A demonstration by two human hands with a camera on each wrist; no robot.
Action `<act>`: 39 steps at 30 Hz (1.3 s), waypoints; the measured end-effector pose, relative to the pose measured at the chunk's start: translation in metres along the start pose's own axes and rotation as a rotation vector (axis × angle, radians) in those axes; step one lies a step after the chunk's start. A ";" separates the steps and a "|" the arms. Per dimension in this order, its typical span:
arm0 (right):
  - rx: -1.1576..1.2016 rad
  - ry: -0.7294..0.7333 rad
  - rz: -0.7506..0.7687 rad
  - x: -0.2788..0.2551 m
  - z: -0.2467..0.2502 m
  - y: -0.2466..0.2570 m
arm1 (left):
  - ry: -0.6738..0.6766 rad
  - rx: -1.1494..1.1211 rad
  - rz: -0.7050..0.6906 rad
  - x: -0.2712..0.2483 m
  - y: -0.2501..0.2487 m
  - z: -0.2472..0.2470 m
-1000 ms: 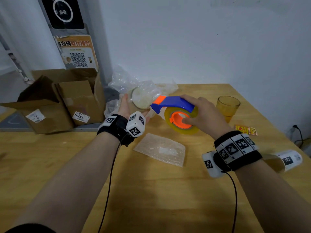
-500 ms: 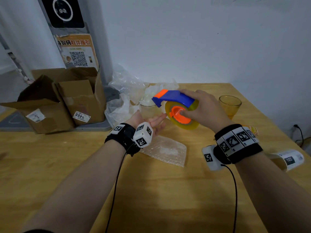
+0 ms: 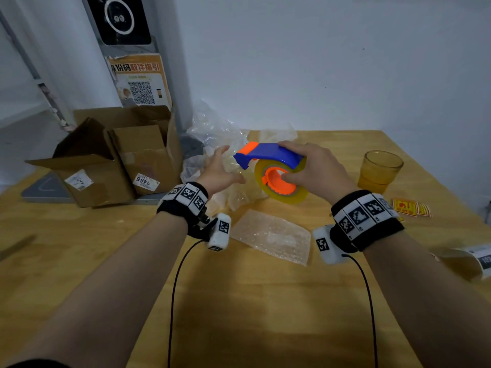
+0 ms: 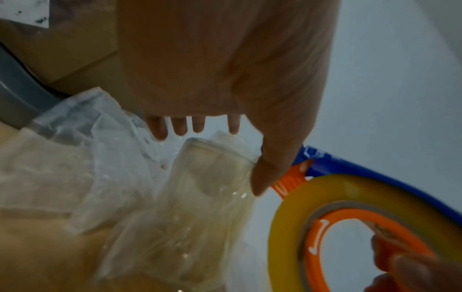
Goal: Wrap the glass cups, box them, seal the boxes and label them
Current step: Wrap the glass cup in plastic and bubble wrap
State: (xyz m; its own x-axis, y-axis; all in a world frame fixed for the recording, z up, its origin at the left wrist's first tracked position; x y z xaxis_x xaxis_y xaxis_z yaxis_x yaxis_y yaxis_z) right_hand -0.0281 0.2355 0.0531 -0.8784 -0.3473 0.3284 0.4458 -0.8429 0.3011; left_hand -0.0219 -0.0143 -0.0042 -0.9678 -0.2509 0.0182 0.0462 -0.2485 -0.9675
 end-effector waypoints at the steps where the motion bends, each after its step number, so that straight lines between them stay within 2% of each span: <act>1: -0.005 0.002 0.001 0.000 0.000 0.001 | 0.040 0.024 -0.037 0.001 0.003 -0.002; 4: -0.018 0.007 -0.007 -0.001 0.002 -0.001 | 0.068 0.006 -0.096 0.008 0.005 -0.006; 15: -0.118 0.000 -0.016 -0.001 0.034 0.000 | -0.012 -0.108 -0.092 0.016 0.009 -0.019; 24: -0.025 0.077 -0.037 -0.020 0.021 -0.018 | -0.027 -0.226 -0.007 0.025 0.016 -0.016; 31: -0.034 0.176 -0.079 -0.033 0.014 -0.057 | -0.101 -0.469 0.185 0.032 0.042 0.000; 34: -0.049 0.239 -0.070 -0.038 0.003 -0.063 | -0.083 -0.456 0.230 0.030 0.042 -0.007; 37: -0.073 0.280 -0.067 -0.037 -0.010 -0.053 | -0.074 -0.462 0.338 0.028 0.055 -0.018; 39: -0.112 0.294 -0.071 -0.036 -0.015 -0.050 | -0.092 -0.468 0.329 0.023 0.054 -0.020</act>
State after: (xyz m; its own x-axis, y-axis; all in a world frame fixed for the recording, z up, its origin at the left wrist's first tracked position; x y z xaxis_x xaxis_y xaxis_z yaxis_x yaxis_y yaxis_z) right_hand -0.0216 0.2836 0.0133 -0.9262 -0.3756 0.0324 0.3739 -0.9039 0.2079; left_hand -0.0470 -0.0143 -0.0609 -0.8946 -0.3308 -0.3004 0.2058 0.2916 -0.9341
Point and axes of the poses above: each hand's wrist, its own x-axis towards the middle knuckle, its own z-axis out of the back of the hand, y = z × x, the point moved 6 cm from there along x, towards the middle knuckle, and after that the axes turned 14 degrees about -x, right-handed, at the moved point
